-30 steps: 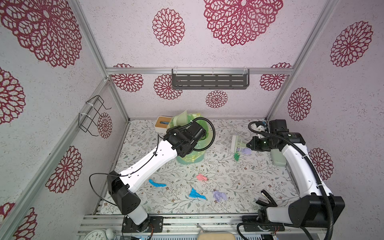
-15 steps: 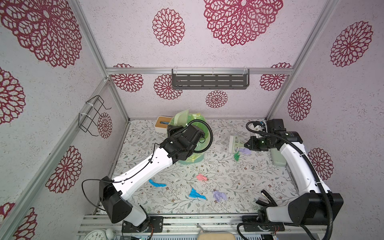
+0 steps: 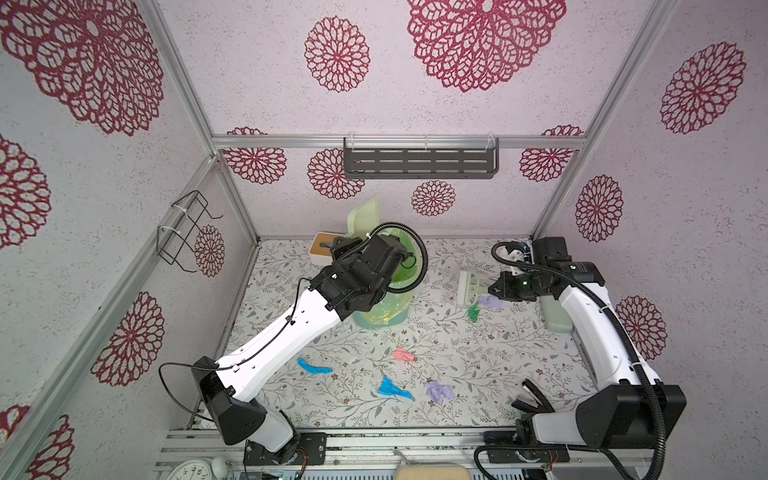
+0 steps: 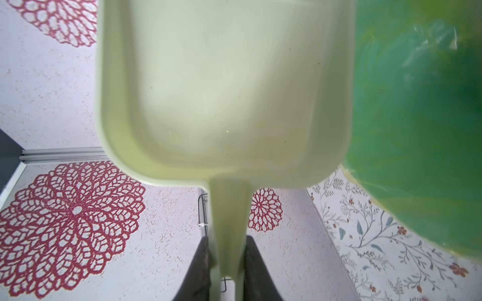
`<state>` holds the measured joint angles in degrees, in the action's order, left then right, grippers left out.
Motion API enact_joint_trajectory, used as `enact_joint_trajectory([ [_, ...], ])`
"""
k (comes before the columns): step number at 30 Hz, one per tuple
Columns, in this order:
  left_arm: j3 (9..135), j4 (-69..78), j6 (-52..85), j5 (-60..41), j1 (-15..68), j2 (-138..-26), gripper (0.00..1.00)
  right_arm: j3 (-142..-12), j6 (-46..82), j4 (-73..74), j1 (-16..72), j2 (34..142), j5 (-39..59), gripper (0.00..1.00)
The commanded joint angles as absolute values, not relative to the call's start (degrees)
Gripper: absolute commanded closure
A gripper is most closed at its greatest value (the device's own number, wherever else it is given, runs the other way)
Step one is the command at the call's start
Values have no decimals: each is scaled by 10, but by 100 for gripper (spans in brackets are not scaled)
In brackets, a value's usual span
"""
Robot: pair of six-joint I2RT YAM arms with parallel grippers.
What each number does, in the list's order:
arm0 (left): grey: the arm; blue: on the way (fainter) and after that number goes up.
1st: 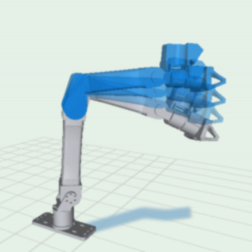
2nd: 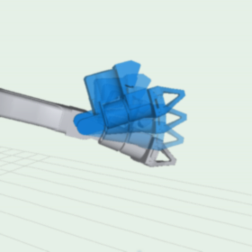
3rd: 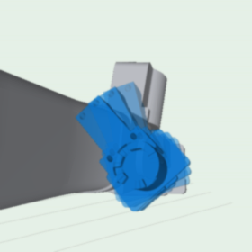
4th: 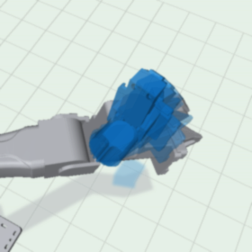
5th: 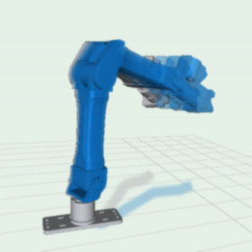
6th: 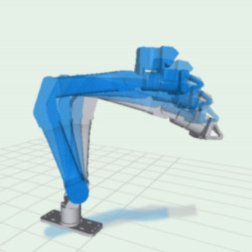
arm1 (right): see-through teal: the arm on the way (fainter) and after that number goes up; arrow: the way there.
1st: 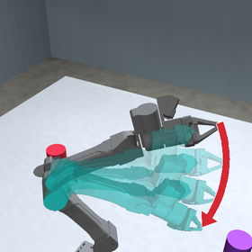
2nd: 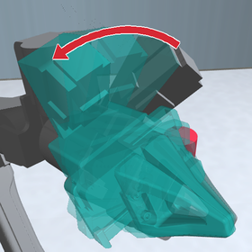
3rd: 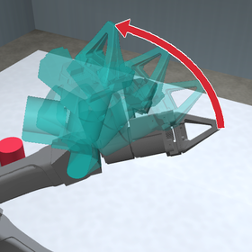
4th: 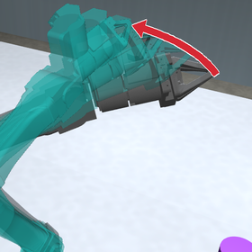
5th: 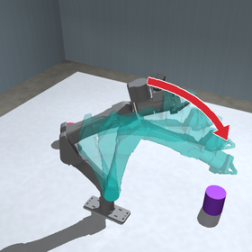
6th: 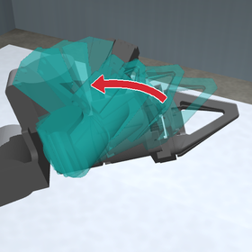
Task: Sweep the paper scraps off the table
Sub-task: 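Tip the dustpan over the bin with the left gripper to drop the scrap, then return the empty dustpan to the scraps with the left gripper while the right follows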
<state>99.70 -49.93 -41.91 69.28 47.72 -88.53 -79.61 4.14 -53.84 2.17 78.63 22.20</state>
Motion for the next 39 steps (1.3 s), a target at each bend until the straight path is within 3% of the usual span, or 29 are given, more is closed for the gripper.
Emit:
enact_joint_trajectory([
  [1, 1052, -552, -338, 667, 492, -904, 87, -803, 42, -540, 23, 762, 207, 100],
  [9, 1194, -650, -219, 571, 522, -954, 87, -795, 36, -554, 23, 747, 135, 100],
  [17, 1259, -653, -92, 357, 562, -1005, 86, -787, 31, -581, 24, 729, 38, 100],
  [27, 1187, -585, 3, 169, 578, -1027, 86, -769, 28, -593, 24, 724, -39, 100],
  [39, 983, -514, 72, 53, 577, -1033, 87, -719, 26, -563, 97, 751, -95, 100],
])
